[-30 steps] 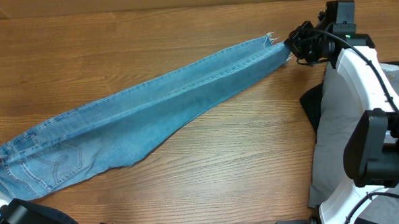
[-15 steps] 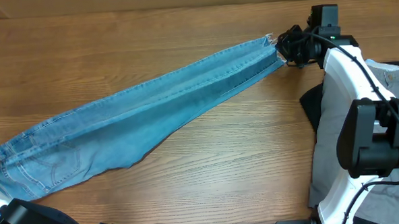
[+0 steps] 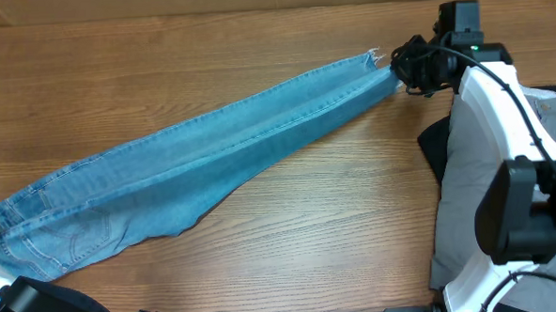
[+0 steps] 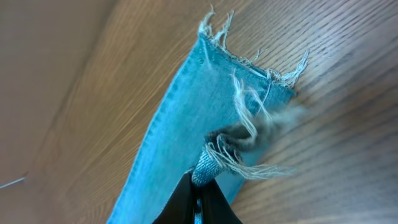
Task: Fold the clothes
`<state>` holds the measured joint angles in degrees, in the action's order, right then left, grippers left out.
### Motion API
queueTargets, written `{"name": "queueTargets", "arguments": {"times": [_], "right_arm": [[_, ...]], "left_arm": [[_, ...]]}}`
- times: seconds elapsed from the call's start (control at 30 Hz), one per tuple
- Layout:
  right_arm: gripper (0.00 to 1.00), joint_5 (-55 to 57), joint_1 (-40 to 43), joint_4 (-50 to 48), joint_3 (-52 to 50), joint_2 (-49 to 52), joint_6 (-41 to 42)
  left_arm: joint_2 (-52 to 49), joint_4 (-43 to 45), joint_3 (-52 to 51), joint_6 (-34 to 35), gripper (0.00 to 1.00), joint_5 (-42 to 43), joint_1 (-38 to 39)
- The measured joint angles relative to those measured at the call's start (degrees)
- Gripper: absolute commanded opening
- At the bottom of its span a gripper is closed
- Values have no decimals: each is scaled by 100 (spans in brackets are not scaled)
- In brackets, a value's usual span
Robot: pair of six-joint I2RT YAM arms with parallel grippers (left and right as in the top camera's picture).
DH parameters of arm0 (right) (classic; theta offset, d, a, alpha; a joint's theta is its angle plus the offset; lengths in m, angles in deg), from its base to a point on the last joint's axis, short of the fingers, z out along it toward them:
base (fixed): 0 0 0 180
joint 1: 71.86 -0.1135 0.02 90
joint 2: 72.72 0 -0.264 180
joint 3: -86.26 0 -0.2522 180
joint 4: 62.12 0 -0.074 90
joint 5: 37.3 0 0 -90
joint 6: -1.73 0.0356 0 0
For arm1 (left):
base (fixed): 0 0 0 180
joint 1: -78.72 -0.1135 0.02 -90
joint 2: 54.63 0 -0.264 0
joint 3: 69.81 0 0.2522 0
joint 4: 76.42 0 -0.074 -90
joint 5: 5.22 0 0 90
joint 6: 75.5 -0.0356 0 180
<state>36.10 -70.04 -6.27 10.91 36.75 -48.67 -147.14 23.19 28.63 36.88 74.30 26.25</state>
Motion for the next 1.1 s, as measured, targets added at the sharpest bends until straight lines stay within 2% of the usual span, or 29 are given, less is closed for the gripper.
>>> {"name": "queueTargets", "arguments": {"times": [0.2, 0.37, 0.53, 0.87, 1.1], "right_arm": [[4, 120, 0, 400, 63, -94, -26], [4, 225, -33, 363, 61, -94, -22], [4, 332, -136, 111, 61, -24, 28], [4, 422, -337, -632, 61, 789, 426], [4, 439, -372, -588, 61, 866, 533]], "left_arm": [[-212, -72, 2, 0, 5, -76, 0], [-358, -87, 2, 0, 6, -94, 0], [-372, -87, 2, 0, 6, -98, -2], [-374, -15, 2, 48, 9, -92, 0], [-374, 46, 2, 129, 9, -87, 0]]}}
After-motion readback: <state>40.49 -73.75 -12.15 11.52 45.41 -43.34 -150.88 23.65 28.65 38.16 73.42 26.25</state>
